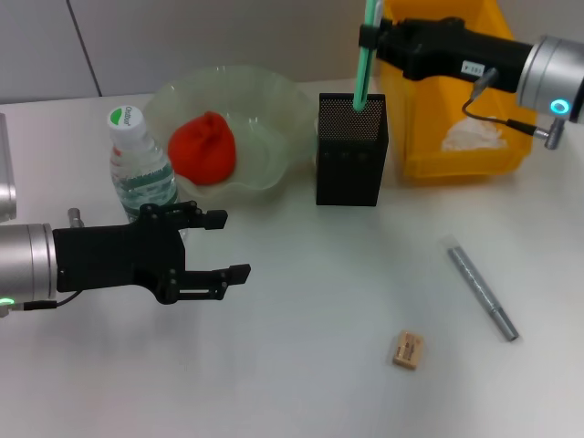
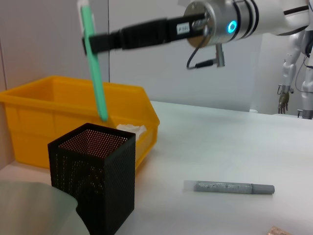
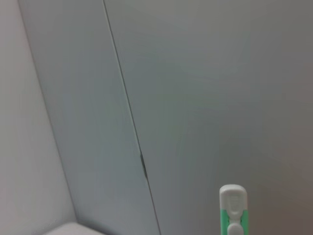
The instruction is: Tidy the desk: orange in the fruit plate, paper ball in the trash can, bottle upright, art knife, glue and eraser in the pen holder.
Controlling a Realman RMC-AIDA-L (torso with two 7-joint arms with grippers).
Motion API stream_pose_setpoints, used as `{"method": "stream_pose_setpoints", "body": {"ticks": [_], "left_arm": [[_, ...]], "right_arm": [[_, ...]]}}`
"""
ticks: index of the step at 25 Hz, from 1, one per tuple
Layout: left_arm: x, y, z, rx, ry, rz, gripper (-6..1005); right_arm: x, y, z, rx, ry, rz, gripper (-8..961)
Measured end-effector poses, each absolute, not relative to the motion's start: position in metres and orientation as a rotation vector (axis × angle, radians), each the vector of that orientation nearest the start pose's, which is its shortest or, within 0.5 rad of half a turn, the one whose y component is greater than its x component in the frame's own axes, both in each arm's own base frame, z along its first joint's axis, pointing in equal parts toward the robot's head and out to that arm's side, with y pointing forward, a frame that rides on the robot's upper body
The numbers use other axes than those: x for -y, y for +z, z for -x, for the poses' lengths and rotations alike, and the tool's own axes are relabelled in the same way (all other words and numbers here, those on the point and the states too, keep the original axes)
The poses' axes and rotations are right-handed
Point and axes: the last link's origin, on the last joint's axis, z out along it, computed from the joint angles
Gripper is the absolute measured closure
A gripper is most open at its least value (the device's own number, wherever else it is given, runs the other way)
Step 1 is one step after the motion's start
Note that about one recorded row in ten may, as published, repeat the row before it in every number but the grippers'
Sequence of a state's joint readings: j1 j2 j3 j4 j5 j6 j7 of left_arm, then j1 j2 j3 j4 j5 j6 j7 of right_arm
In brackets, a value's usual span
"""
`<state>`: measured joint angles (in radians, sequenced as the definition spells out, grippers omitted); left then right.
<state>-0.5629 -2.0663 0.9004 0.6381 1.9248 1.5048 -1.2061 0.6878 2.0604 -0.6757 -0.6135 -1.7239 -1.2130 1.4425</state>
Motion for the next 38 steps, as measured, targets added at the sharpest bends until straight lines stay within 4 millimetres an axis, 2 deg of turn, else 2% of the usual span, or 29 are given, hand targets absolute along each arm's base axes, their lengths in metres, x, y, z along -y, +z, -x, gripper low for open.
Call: {"method": "stream_pose_setpoints", "body": {"ticks": [4, 18, 24, 34, 38], "left_arm": [[-0.335, -0.023, 0.242, 0.268, -0.594, 2.866, 199], [-0.336, -0.022, 0.242, 0.269, -0.590, 2.864, 199], [-0.335, -0.021, 0.243, 0.271, -0.589, 2.862, 199], [-0.334, -0.021, 0.244, 0.277, -0.593, 2.863, 199], [-0.333, -0.022, 0.244, 0.278, -0.596, 2.864, 199]], "right_arm": [[-0.421, 0.019, -0.219, -0.632, 0.813, 2.329, 770], [-0.421, 0.008, -0.224, -0.640, 0.773, 2.326, 766], [-0.420, 0.008, -0.226, -0.645, 0.769, 2.325, 549], [-0.421, 0.013, -0.226, -0.656, 0.809, 2.290, 389], [-0.420, 0.014, -0.226, -0.658, 0.816, 2.286, 295]]}}
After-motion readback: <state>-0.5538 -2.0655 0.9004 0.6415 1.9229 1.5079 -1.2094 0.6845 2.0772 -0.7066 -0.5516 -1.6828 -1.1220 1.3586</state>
